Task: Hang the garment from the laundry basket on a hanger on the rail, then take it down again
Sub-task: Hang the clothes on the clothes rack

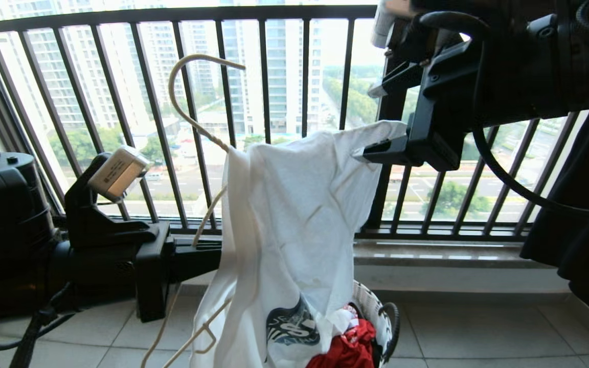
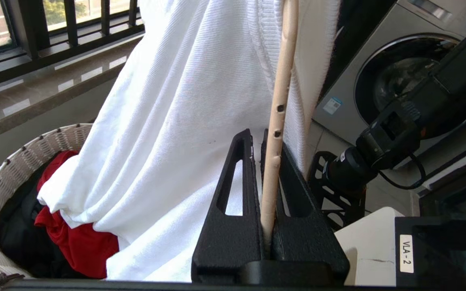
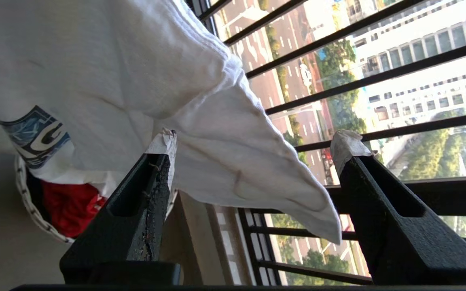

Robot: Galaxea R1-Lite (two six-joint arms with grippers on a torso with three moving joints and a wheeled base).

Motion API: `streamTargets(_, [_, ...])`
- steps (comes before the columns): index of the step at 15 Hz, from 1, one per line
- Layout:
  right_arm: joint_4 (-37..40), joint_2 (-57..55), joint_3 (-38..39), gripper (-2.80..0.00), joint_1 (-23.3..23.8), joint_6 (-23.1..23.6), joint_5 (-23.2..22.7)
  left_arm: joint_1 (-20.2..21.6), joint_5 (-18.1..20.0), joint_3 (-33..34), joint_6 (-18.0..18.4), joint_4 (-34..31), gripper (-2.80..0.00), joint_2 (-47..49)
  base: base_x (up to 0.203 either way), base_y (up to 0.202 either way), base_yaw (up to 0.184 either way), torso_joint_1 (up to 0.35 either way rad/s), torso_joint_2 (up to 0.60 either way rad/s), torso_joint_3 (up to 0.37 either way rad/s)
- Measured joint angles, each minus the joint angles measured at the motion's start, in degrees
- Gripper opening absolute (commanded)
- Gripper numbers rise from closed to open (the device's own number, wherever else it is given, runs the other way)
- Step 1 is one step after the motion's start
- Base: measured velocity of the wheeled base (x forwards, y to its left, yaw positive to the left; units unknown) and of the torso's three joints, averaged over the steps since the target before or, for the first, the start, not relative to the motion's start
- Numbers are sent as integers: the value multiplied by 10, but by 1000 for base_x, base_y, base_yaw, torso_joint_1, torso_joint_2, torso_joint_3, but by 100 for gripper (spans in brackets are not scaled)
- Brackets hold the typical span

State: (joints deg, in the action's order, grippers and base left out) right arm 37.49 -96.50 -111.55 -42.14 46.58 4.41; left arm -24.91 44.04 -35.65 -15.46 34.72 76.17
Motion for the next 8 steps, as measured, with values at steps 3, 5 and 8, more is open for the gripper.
streamTargets(3, [60,8,-9,0,-1,0,-80,0,32,12,6,0,-280,-4,0,0,0,0,0,0])
streamTargets(5, [91,15,-9,0,-5,0,-124,0,41,21,25,-1,-280,-5,0,0,0,0,0,0])
streamTargets(8, [95,18,-10,0,-11,-1,-173,-1,74,34,50,-2,-280,-5,0,0,0,0,0,0])
